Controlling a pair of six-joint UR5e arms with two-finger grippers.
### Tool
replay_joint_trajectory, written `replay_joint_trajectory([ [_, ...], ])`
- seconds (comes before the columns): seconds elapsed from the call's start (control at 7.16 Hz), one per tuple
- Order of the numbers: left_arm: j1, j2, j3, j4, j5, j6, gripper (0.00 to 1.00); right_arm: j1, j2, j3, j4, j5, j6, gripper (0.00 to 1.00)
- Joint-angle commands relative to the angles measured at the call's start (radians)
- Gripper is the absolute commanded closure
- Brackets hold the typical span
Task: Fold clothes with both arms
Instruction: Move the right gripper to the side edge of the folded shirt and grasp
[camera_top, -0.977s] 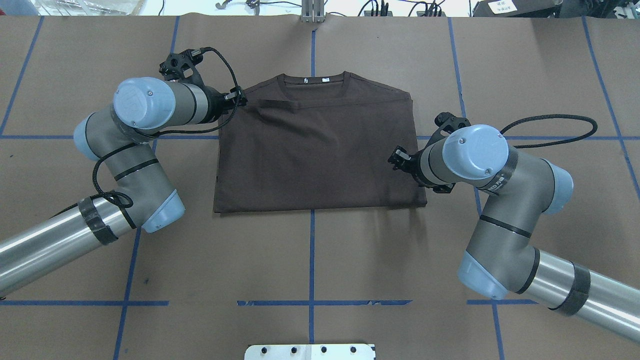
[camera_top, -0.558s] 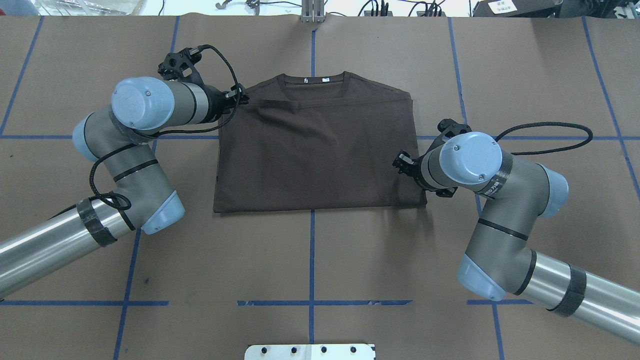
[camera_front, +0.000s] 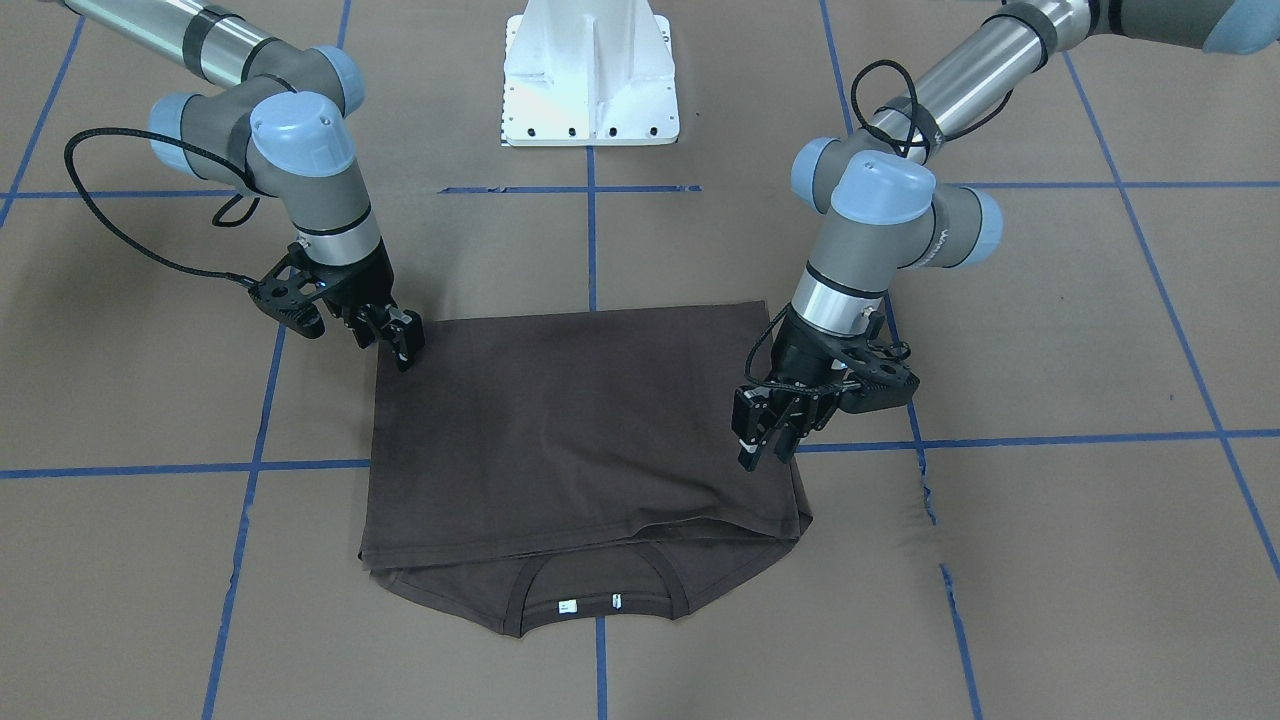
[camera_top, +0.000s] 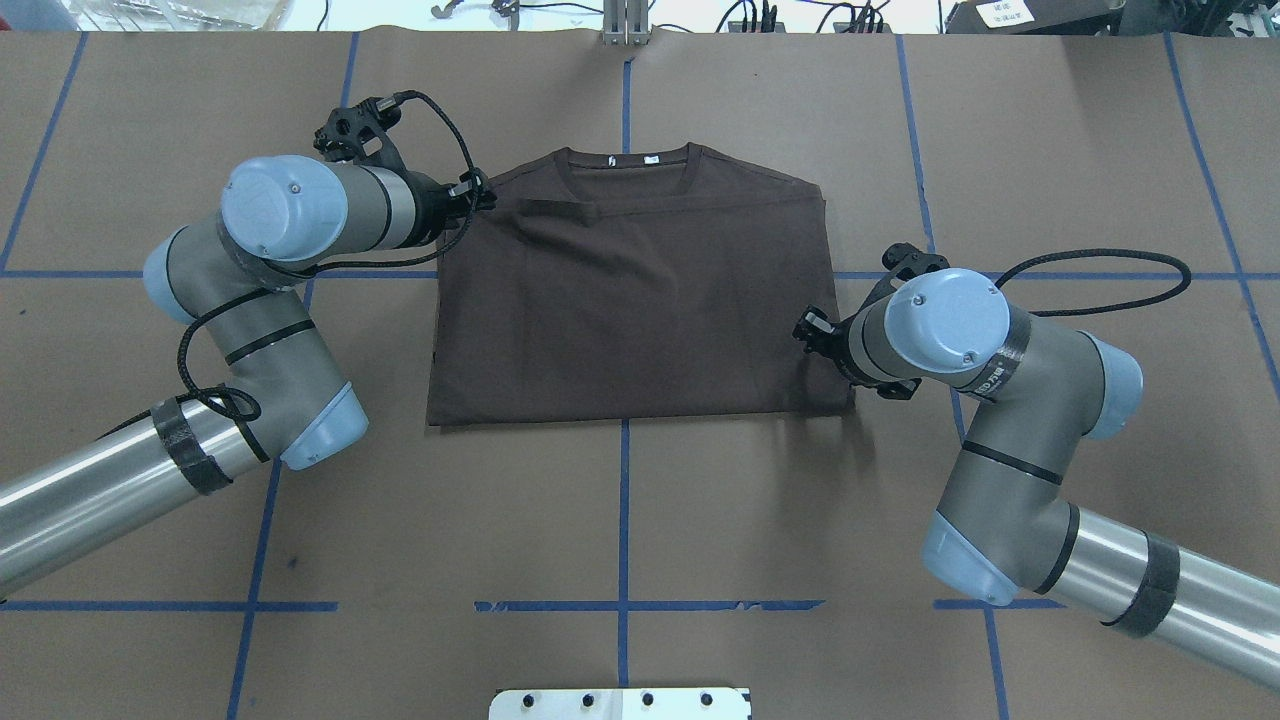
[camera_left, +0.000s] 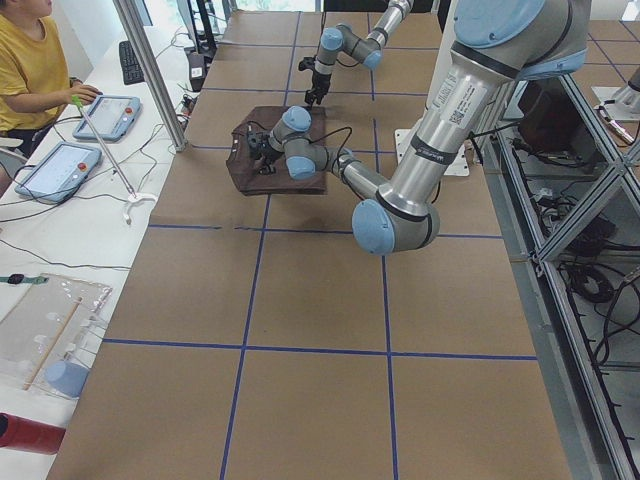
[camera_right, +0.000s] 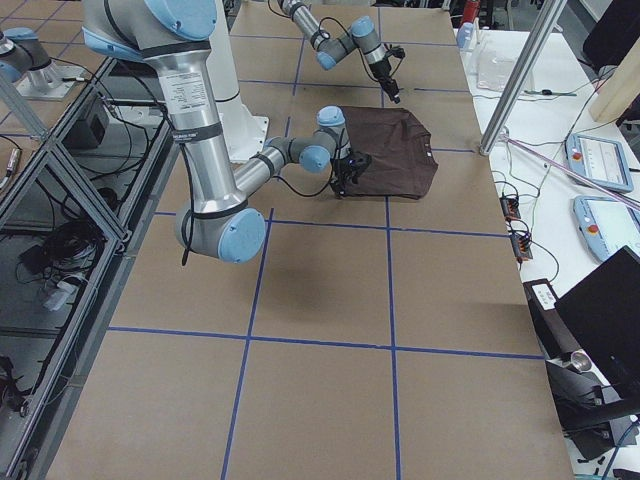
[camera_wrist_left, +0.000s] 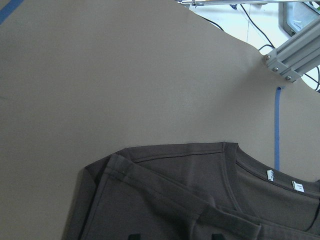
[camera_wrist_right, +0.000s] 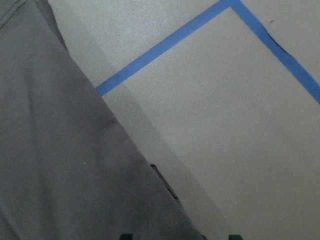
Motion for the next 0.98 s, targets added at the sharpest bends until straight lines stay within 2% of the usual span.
replay_joint_trajectory([
  [0.0,0.001,-0.001,0.001,0.0,0.001,0.001,0.43,-0.025,-0.054,0.06,-0.004,0.001,0.009,0.3],
  [0.42,0.001,-0.001,0.001,0.002,0.001,0.0,0.43,-0.056,-0.051,0.045,-0.002,-0.004,0.01,0.31],
  [0.56,-0.001,-0.001,0.001,0.003,0.003,0.0,0.43,-0.056,-0.05,0.041,-0.002,-0.005,0.01,0.35],
  [0.7,-0.001,0.004,0.001,0.003,0.003,0.0,0.43,-0.056,-0.047,0.041,-0.002,-0.005,0.01,0.45],
  [0.84,-0.001,0.015,-0.002,0.003,0.003,0.0,0.43,-0.057,-0.042,0.037,-0.004,-0.008,0.01,0.46],
])
